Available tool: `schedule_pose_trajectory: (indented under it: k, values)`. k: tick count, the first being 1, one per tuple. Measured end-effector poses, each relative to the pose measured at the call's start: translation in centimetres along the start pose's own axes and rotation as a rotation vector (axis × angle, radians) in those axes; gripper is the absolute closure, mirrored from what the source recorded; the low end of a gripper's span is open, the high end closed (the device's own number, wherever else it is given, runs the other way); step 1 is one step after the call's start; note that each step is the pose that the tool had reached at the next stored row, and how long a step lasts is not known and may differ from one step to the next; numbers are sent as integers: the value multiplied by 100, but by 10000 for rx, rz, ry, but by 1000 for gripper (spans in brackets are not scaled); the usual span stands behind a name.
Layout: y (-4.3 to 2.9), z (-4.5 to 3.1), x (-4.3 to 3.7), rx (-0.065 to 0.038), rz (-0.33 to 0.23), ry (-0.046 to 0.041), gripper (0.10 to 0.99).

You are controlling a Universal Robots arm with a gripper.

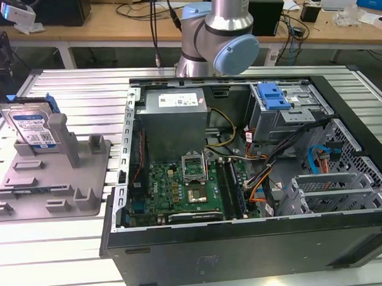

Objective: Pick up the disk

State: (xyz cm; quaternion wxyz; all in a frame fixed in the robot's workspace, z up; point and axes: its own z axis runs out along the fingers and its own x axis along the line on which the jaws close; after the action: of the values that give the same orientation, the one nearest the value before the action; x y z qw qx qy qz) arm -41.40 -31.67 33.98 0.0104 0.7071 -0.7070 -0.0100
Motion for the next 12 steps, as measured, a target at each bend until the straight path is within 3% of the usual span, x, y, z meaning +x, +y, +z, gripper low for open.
schedule_pose_trajectory:
  k: [12]
  values:
    - [20, 92, -6, 0, 0, 0, 604]
